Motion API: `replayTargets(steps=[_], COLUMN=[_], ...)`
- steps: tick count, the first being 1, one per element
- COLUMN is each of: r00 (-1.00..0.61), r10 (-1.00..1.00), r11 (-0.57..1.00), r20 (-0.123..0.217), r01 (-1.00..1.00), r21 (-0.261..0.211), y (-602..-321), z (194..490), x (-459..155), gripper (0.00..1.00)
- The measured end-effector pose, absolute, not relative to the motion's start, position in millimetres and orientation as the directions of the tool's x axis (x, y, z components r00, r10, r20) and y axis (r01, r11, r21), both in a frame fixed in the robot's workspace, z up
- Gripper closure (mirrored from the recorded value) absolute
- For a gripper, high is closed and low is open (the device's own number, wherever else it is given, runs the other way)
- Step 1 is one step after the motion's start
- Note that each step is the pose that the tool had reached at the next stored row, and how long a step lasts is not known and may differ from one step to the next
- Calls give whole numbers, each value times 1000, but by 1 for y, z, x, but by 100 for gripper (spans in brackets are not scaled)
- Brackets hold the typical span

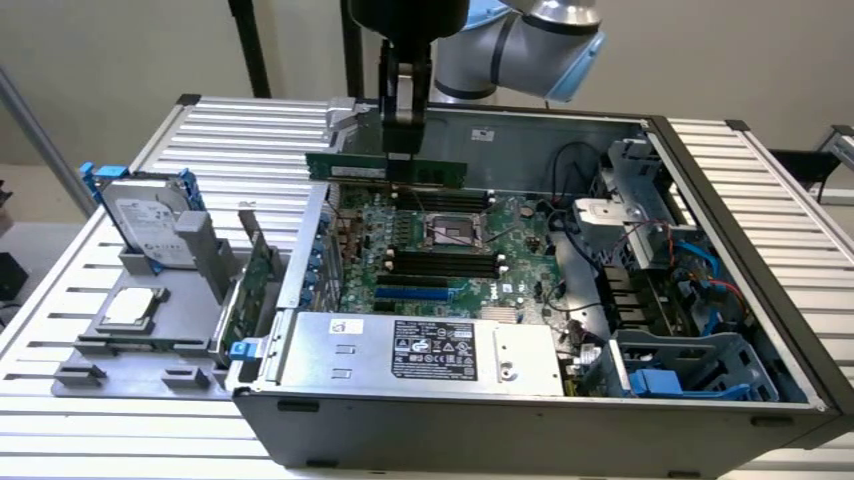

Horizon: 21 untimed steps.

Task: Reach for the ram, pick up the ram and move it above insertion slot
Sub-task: 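Pick up the ram and move it above insertion slot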

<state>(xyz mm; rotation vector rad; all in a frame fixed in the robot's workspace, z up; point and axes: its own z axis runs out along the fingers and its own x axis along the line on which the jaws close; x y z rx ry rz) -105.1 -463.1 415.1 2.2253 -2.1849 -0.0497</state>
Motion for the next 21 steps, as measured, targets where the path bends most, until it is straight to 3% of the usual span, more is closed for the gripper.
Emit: replayTargets(steps=[21], r00=[18], r10=[-1000], r11=[-18], r20=[-7], r01=[-999], r21=[38], y=[-420], z=[394], x=[-34], gripper=[86])
